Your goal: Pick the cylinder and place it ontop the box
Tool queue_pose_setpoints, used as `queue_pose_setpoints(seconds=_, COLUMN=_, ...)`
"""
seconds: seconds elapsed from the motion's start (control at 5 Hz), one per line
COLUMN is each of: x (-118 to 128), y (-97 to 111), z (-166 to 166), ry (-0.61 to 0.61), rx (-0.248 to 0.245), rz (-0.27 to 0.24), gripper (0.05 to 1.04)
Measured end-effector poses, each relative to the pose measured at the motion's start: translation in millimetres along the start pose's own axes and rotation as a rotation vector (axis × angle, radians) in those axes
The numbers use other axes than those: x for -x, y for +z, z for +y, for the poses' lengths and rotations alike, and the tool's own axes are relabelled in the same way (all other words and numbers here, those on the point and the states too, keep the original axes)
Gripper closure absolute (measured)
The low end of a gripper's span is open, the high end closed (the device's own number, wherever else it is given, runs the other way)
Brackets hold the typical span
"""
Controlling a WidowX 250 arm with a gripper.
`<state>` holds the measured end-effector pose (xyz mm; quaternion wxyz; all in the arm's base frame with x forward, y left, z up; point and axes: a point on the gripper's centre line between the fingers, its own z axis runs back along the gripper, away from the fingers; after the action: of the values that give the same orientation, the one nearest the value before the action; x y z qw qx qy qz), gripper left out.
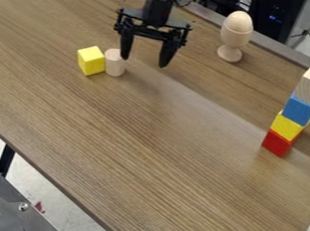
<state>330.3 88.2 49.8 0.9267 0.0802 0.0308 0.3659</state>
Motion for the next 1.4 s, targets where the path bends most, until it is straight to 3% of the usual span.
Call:
queue_pose_setpoints(seconds=0.4, x=0.2, y=-6.5, z=10.2, ry=0.305, rx=0.005, rz=0.028, gripper=0.084)
queue_pose_setpoints(seconds=0.8, x=-1.2, y=-5.0, z=19.2, ry=0.625, rx=-0.017, rz=-0.021, gripper=0.084)
queue_pose_setpoints(seconds=1.4, x=-3.0, y=0.8, z=23.9, ry=0.782, rx=-0.050, rz=-0.034, gripper=0.084)
